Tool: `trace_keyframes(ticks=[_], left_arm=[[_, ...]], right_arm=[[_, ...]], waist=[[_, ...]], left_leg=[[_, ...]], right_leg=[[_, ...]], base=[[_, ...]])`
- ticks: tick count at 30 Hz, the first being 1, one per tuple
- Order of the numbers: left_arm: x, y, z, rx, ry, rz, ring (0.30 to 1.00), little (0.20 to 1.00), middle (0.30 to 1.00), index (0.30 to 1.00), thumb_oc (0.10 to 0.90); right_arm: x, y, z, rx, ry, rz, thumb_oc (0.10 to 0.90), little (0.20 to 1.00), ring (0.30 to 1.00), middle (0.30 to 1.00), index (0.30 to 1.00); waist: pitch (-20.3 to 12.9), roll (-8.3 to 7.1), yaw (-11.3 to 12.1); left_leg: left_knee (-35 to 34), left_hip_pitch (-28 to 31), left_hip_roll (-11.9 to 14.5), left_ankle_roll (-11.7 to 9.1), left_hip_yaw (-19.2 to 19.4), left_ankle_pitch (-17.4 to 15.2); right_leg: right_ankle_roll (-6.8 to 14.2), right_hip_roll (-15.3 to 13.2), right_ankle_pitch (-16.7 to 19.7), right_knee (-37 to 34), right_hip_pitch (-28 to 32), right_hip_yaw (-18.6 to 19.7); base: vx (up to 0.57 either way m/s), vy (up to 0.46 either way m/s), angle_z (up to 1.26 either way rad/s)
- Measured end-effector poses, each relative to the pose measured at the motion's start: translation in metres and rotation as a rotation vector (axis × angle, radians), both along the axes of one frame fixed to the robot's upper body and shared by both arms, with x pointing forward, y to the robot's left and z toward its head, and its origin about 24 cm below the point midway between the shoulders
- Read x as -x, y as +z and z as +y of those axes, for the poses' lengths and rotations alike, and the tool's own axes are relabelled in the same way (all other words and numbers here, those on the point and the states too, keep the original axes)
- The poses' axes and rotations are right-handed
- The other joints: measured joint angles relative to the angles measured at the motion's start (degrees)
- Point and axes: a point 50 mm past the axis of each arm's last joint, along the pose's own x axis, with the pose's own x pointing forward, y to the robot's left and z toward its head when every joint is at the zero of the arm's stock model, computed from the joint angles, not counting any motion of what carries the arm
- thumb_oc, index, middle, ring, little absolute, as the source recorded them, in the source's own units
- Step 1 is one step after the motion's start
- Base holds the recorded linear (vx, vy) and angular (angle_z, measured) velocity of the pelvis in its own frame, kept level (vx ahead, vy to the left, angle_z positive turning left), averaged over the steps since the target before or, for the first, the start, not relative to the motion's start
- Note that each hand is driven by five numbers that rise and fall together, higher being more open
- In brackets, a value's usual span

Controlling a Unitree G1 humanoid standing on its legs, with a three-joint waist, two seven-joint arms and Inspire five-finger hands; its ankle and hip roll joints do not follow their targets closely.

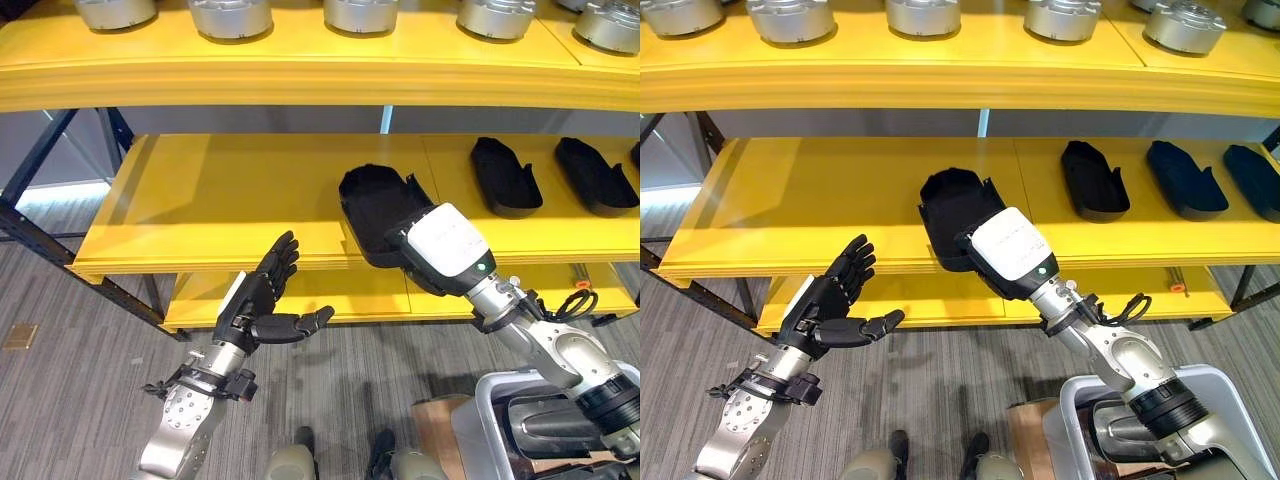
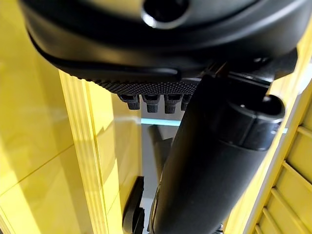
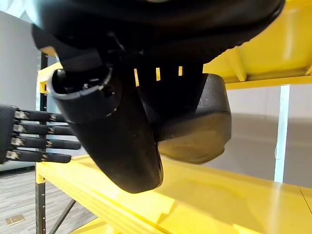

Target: Move parts from the plastic box to the shelf.

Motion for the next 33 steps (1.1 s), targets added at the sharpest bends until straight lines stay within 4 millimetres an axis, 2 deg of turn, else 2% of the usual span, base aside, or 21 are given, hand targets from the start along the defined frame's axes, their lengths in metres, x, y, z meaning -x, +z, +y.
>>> trace_keyframes(ticks=[1,2,3,4,6,7,8,9,10,11,12,13,14,16,19,25,28,29,30,32,33], left_arm=[[-0.001,0.000,-0.001,-0.003,-0.009,0.001,1.000,1.000,1.000,1.000,0.900],[-0.004,0.000,-0.002,-0.006,-0.020,0.000,1.000,1.000,1.000,1.000,0.900],[-0.008,0.000,-0.005,-0.011,-0.041,0.001,1.000,1.000,1.000,1.000,0.900],[-0.008,-0.001,-0.007,-0.015,-0.052,0.005,1.000,1.000,1.000,1.000,0.900],[-0.008,-0.001,-0.009,-0.015,-0.071,0.006,1.000,1.000,1.000,1.000,0.900],[-0.008,-0.001,-0.012,-0.016,-0.089,0.008,1.000,1.000,1.000,1.000,0.900],[-0.007,-0.003,-0.015,-0.015,-0.100,0.016,1.000,1.000,1.000,1.000,0.900],[-0.006,-0.005,-0.016,-0.016,-0.109,0.024,1.000,1.000,1.000,1.000,0.900],[-0.005,-0.006,-0.017,-0.016,-0.114,0.029,1.000,1.000,1.000,1.000,0.900],[-0.003,-0.008,-0.017,-0.014,-0.113,0.038,1.000,1.000,1.000,1.000,0.900],[-0.002,-0.010,-0.017,-0.013,-0.110,0.045,1.000,1.000,1.000,1.000,0.900],[-0.001,-0.012,-0.014,-0.020,-0.101,0.060,1.000,1.000,1.000,1.000,0.900],[-0.001,-0.013,-0.011,-0.025,-0.088,0.070,1.000,1.000,1.000,1.000,0.900],[-0.004,-0.009,-0.009,-0.022,-0.085,0.055,1.000,1.000,1.000,1.000,0.900],[-0.006,-0.005,-0.004,-0.001,-0.079,0.044,1.000,1.000,1.000,1.000,0.900],[-0.005,-0.003,-0.001,-0.023,-0.115,0.044,1.000,1.000,1.000,1.000,0.900],[-0.005,-0.004,-0.003,0.008,-0.132,0.062,1.000,1.000,1.000,1.000,0.900],[-0.005,-0.005,-0.004,0.009,-0.135,0.066,1.000,1.000,1.000,1.000,0.900],[-0.005,-0.005,-0.004,0.008,-0.144,0.065,1.000,1.000,1.000,1.000,0.900],[-0.006,-0.003,-0.004,-0.002,-0.155,0.058,1.000,1.000,1.000,1.000,0.900],[-0.012,0.000,-0.005,0.003,-0.156,0.045,1.000,1.000,1.000,1.000,0.900]], right_arm=[[-0.002,-0.003,-0.002,-0.005,-0.023,0.010,0.400,0.300,0.300,0.300,0.300],[-0.003,-0.005,-0.005,-0.007,-0.035,0.012,0.400,0.300,0.300,0.300,0.300],[-0.006,-0.007,-0.009,-0.002,-0.065,0.020,0.400,0.300,0.300,0.300,0.300],[-0.012,-0.010,-0.009,-0.016,-0.099,0.028,0.400,0.300,0.300,0.300,0.300],[-0.015,-0.013,-0.008,-0.036,-0.130,0.036,0.400,0.300,0.300,0.300,0.300],[-0.015,-0.018,-0.008,-0.032,-0.144,0.052,0.400,0.300,0.300,0.300,0.300],[-0.015,-0.022,-0.008,-0.024,-0.149,0.066,0.400,0.300,0.300,0.300,0.300],[-0.015,-0.023,-0.008,-0.021,-0.148,0.070,0.400,0.300,0.300,0.300,0.300],[-0.015,-0.023,-0.008,-0.021,-0.146,0.069,0.400,0.300,0.300,0.300,0.300],[-0.015,-0.023,-0.007,-0.020,-0.137,0.069,0.400,0.300,0.300,0.300,0.300],[-0.014,-0.024,-0.008,-0.016,-0.134,0.071,0.400,0.300,0.300,0.300,0.300],[-0.013,-0.028,-0.006,-0.010,-0.130,0.086,0.400,0.300,0.300,0.300,0.300],[-0.011,-0.031,-0.006,-0.006,-0.129,0.097,0.400,0.300,0.300,0.300,0.300],[-0.011,-0.032,-0.006,-0.007,-0.131,0.096,0.400,0.300,0.300,0.300,0.300],[-0.012,-0.032,-0.005,-0.018,-0.138,0.094,0.400,0.300,0.300,0.300,0.300],[-0.015,-0.028,0.000,-0.049,-0.140,0.075,0.400,0.300,0.300,0.300,0.300],[-0.016,-0.029,0.000,-0.059,-0.157,0.076,0.400,0.300,0.300,0.300,0.300],[-0.017,-0.032,-0.003,-0.060,-0.171,0.081,0.400,0.300,0.300,0.300,0.300],[-0.017,-0.035,-0.006,-0.056,-0.188,0.090,0.400,0.300,0.300,0.300,0.300],[-0.018,-0.036,-0.010,-0.055,-0.208,0.094,0.400,0.300,0.300,0.300,0.300],[-0.020,-0.033,-0.014,-0.060,-0.225,0.084,0.400,0.300,0.300,0.300,0.300]], waist=[[-0.1,0.10,-0.4],[-0.1,0.02,-0.8],[-0.1,-0.11,-0.9],[-0.3,0.17,0.1],[-0.4,0.40,-0.4],[-0.4,0.55,-0.1],[-0.4,0.63,0.1],[-0.4,0.81,0.1],[-0.4,0.95,0.3],[-0.3,1.92,1.0],[-0.4,2.96,1.0],[-0.4,2.86,0.7],[-0.4,1.28,-0.1],[-0.4,-0.28,-0.7],[-0.4,-0.46,0.1],[-0.2,-1.13,1.9],[0.0,-1.49,1.5],[0.2,-1.72,1.4],[0.2,-1.89,1.0],[0.4,-2.39,1.0],[0.4,-2.85,1.3]], left_leg=[[3.2,-2.0,0.1,-1.4,0.9,0.4],[4.5,-3.0,0.2,-2.0,1.7,0.8],[6.1,-4.3,0.8,-3.0,3.4,1.5],[7.9,-5.8,3.7,-3.0,9.2,-1.1],[4.7,-6.1,7.7,-3.8,12.7,-0.3],[0.7,-5.8,10.3,-5.9,13.0,1.8],[-2.1,-5.5,12.1,-6.4,12.7,4.3],[-4.3,-5.5,13.0,-6.0,11.7,5.9],[-5.7,-5.3,12.8,-5.1,10.2,6.6],[-7.3,-3.5,12.6,-4.6,8.2,7.3],[-7.4,-2.4,12.5,-4.0,8.0,7.2],[-7.0,-1.2,11.2,-4.2,7.3,11.8],[-6.4,-0.6,8.9,-3.6,7.9,11.5],[-6.6,-0.5,5.7,-2.8,7.8,11.0],[-6.6,-0.2,3.9,-1.6,7.7,10.1],[-6.5,0.8,3.6,-1.6,8.1,8.8],[-4.8,0.2,4.1,-1.6,8.4,6.8],[-4.6,0.4,4.2,-1.5,8.0,6.3],[-4.9,0.5,4.8,-1.4,7.8,6.2],[-5.0,0.0,5.1,-1.5,7.8,6.4],[-4.8,-1.0,5.1,-1.4,7.8,6.6]], right_leg=[[-0.2,0.0,-1.4,0.8,0.0,-0.3],[-0.2,-0.2,-1.8,0.9,0.0,-0.4],[-1.1,-1.3,-1.7,0.6,-0.1,-0.6],[-1.5,-1.5,-1.3,-0.7,0.6,-1.5],[-1.3,-1.2,-1.0,-2.4,2.3,-3.0],[-1.1,-0.9,-1.2,-3.0,3.3,-3.1],[-0.8,-0.9,-1.6,-2.9,4.1,-3.0],[-0.4,-0.9,-1.6,-2.5,4.4,-2.4],[0.0,-1.2,-1.9,-1.9,4.2,-1.6],[1.1,-1.2,-2.5,-0.5,3.9,0.5],[2.1,-1.1,-3.1,0.5,3.9,1.3],[4.0,-2.1,-4.3,2.6,4.0,2.9],[5.2,-4.4,-4.1,3.1,4.2,3.4],[6.4,-6.9,-2.8,0.9,5.2,3.7],[7.0,-7.6,1.3,-4.9,8.1,3.4],[7.6,-7.6,3.0,-6.6,9.7,2.7],[7.5,-8.4,3.1,0.1,6.3,3.0],[7.2,-9.1,3.4,4.6,3.7,4.1],[6.8,-9.3,4.0,6.2,2.4,4.7],[6.4,-9.8,2.6,4.4,1.5,5.1],[7.2,-10.8,0.5,4.5,-0.3,5.5]], base=[[0.06,0.011,0.52],[0.12,0.104,0.78],[0.19,0.218,0.56],[0.26,0.272,0.47],[0.24,0.263,0.36],[0.17,0.336,0.26],[0.19,0.384,0.05],[0.11,0.308,-0.19],[0.20,0.268,-0.58],[0.18,0.226,-0.75],[0.19,0.320,-0.87],[0.14,0.254,-0.50],[0.13,0.215,-0.24],[0.14,0.143,0.07],[0.10,0.163,0.10],[0.05,0.162,0.00],[0.08,-0.018,-0.18],[0.05,-0.192,-0.16],[-0.01,-0.457,-0.19],[-0.05,-0.506,-0.13],[-0.05,-0.380,0.07]])
